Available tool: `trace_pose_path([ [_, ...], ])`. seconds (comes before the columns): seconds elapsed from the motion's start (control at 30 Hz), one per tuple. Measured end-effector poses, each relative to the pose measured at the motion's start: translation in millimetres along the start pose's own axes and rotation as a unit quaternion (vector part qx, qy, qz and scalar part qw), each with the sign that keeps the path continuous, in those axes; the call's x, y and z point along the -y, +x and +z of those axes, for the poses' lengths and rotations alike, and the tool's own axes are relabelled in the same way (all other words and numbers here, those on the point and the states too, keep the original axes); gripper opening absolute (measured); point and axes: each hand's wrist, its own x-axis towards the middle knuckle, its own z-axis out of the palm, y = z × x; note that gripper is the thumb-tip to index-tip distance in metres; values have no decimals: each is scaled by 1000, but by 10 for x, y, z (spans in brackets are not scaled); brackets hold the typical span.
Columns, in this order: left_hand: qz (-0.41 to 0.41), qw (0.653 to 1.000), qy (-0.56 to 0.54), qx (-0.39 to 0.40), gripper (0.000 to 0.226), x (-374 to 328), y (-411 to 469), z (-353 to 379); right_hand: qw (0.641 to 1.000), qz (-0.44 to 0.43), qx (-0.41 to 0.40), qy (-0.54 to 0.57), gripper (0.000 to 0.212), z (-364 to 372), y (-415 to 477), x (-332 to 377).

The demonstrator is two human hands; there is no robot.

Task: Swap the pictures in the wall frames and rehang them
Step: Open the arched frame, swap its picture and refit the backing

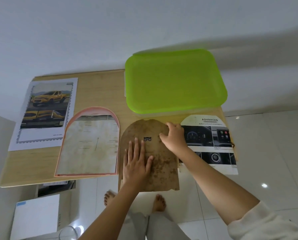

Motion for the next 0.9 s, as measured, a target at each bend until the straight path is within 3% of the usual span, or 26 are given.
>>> trace_pose_path([
  [0.3, 4, 999, -31, -16, 65, -3, -26, -24, 978, 29, 28, 203, 37, -144, 11, 27],
  [0.53, 14, 995, -101, -18, 73, -26, 5, -136, 956, -6, 51, 290, 53, -162, -257, -100],
  [0.7, 50, 991, -124, 3, 76, -129, -55, -210, 931, 33, -4, 362, 49, -189, -449, -229],
  [0.9, 16, 985, -167, 32, 71, -197, -100, -461, 863, 71, -90, 492, 44, -323, -694, -241],
])
